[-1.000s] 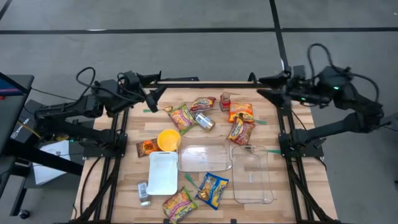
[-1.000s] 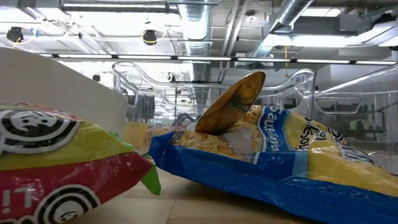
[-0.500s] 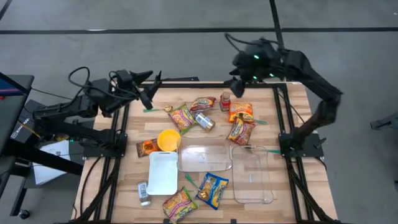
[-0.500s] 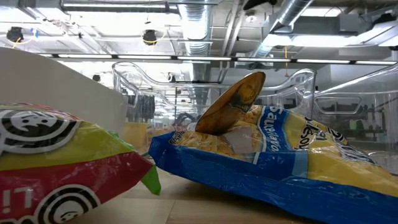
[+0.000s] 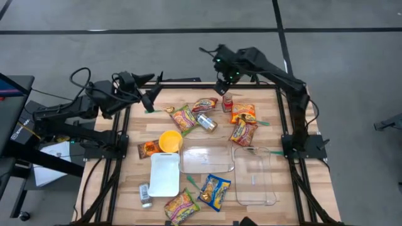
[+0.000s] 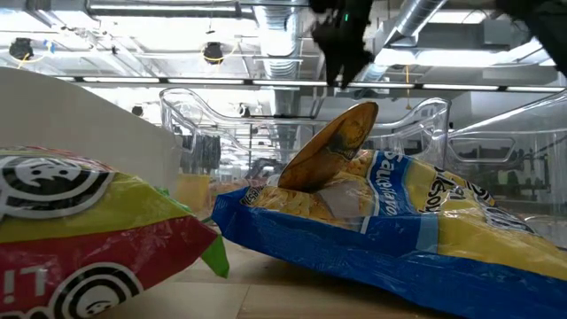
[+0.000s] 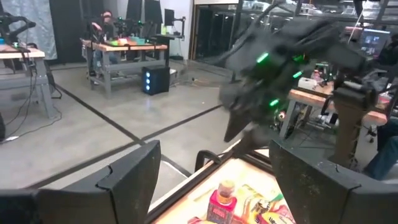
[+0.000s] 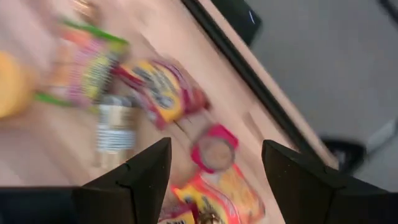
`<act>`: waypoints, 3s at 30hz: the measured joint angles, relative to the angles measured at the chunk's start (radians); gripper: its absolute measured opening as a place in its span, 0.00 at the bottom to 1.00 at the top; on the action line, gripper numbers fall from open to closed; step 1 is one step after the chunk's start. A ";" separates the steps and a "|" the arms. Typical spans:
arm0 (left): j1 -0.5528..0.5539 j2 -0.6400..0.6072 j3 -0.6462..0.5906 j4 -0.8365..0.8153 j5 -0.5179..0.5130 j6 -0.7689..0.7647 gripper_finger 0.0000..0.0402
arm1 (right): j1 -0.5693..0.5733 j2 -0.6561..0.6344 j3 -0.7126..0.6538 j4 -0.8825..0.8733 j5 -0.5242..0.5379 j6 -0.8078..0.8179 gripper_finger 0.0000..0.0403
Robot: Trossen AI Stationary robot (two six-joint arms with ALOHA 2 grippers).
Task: Pick & Place Food Item
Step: Put the brown seasoning bottle into the right transparent bin
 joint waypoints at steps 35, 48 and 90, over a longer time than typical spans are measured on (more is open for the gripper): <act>-0.011 0.000 -0.001 -0.074 0.103 -0.083 0.74 | -0.020 0.184 0.000 -0.098 0.013 0.151 0.87; -0.011 0.000 -0.001 -0.074 0.103 -0.087 0.74 | -0.023 0.184 -0.073 -0.097 0.002 0.105 0.87; -0.011 0.000 -0.001 -0.073 0.103 -0.113 0.74 | -0.071 0.177 -0.231 0.011 -0.120 0.000 0.80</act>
